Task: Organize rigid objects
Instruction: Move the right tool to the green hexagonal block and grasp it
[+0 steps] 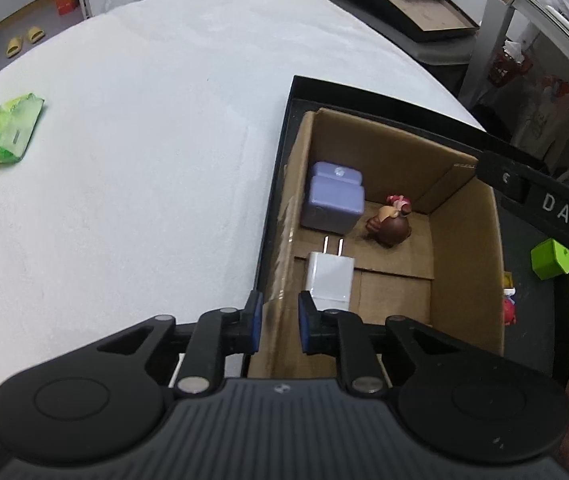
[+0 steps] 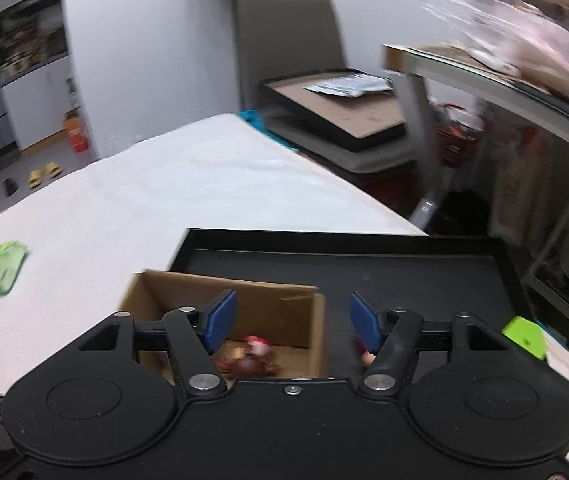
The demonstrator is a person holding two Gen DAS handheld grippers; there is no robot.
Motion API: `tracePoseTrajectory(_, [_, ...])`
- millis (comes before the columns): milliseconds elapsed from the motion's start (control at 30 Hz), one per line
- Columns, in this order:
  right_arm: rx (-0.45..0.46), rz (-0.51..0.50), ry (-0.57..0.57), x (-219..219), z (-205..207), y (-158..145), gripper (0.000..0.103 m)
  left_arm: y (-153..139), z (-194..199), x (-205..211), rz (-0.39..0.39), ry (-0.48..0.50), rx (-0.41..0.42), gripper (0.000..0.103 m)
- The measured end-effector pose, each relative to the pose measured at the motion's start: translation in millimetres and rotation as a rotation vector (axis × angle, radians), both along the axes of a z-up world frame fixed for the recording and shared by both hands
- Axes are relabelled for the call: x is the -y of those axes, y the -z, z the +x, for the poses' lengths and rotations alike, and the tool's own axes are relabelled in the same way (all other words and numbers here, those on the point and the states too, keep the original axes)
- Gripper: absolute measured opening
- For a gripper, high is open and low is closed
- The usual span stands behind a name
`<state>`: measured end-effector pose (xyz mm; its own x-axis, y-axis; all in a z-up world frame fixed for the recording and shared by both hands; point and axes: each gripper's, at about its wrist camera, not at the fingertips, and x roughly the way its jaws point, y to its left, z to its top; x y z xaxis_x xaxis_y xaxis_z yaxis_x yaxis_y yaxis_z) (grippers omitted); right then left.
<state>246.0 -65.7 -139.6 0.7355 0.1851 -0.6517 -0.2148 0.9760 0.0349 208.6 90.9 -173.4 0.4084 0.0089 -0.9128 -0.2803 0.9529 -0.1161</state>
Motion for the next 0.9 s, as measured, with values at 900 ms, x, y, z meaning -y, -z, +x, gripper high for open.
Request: tracePoseTrajectory(900, [-0.015,0.047,0.21,120,19,6,0.078,7,21,43,0.188,-0.052,-0.099,0.045])
